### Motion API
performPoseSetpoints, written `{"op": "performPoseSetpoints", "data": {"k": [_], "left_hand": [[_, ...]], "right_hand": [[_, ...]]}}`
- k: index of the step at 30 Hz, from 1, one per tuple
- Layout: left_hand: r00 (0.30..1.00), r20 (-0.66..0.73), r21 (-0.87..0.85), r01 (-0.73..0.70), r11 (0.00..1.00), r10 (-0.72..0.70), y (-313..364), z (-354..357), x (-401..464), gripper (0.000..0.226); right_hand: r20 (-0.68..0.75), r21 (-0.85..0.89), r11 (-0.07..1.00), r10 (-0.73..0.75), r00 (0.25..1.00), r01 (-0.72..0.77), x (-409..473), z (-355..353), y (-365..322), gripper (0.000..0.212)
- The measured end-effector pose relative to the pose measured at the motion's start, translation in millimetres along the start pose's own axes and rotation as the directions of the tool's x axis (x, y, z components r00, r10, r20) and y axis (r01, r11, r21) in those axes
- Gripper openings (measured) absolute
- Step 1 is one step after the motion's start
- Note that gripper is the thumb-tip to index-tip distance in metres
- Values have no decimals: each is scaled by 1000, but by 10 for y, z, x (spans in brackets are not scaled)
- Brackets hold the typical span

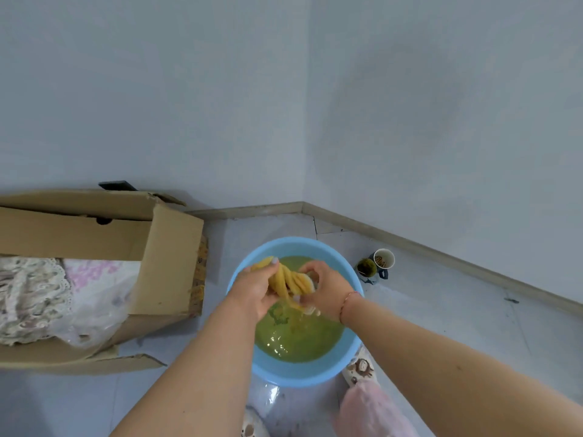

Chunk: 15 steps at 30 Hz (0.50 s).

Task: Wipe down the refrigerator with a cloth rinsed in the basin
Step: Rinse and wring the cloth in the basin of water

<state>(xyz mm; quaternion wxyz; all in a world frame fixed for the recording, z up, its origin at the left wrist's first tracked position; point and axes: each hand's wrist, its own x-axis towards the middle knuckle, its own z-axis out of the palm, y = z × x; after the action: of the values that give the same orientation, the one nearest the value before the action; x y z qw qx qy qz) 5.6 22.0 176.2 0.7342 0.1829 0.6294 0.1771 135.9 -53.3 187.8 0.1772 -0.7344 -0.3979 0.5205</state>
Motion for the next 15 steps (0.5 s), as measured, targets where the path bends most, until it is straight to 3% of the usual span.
{"op": "performPoseSetpoints", "data": {"k": [3, 7, 10, 15], "left_hand": [[999, 31, -47, -37, 998, 38, 251, -24, -258, 25], [987, 86, 4, -134, 991, 133, 549, 65, -600, 44], [969, 126, 103, -228, 968, 214, 778, 180, -830, 50], [932, 282, 325, -317, 891, 228, 1106, 377, -1185, 57]], "right_hand": [[22, 21, 999, -26, 999, 25, -110, -317, -200, 19], [-120, 32, 999, 4, 993, 0, -208, -673, -431, 25], [-222, 288, 958, 50, 974, 17, -258, -967, -642, 22], [-94, 664, 748, 74, 993, 8, -360, -1412, -1128, 14]]}}
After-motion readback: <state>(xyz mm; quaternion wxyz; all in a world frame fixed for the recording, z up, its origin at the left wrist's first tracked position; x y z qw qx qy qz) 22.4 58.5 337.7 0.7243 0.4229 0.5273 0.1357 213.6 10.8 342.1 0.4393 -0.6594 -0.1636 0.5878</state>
